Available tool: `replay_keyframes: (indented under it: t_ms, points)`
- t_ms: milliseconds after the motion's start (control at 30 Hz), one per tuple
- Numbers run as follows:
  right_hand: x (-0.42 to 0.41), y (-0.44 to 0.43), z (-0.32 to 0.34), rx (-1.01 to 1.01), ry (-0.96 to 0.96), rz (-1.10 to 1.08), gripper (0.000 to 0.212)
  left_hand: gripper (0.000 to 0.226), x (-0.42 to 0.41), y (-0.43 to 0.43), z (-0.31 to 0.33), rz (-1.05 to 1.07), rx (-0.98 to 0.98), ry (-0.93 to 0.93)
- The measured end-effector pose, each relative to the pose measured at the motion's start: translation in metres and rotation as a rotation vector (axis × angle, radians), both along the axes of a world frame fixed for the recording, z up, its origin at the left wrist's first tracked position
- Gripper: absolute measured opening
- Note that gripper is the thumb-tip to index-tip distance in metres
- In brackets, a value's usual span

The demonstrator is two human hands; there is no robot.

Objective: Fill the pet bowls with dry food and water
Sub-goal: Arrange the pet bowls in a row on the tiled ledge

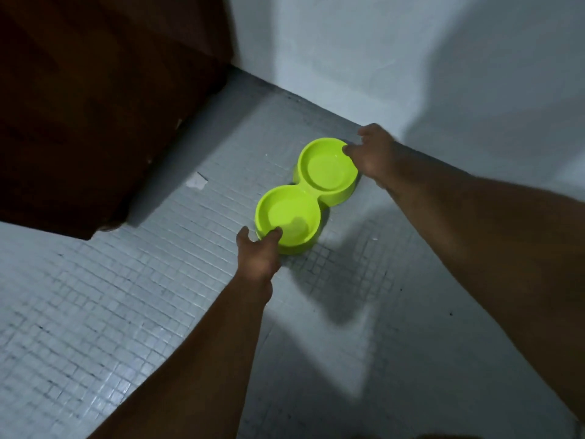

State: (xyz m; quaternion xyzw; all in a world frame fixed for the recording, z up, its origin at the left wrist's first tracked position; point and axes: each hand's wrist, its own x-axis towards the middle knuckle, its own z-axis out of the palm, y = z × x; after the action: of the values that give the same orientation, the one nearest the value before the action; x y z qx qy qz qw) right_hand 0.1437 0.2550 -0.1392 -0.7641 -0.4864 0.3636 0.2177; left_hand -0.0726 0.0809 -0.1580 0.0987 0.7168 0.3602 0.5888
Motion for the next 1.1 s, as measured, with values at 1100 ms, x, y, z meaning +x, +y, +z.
replay_keyframes:
  t_ms: [1100]
  points:
    - [0.022,-0.081,0.355,0.068,-0.049,-0.121,0.017,0.028,0.004,-0.031,0.340,-0.049,0.223,0.152]
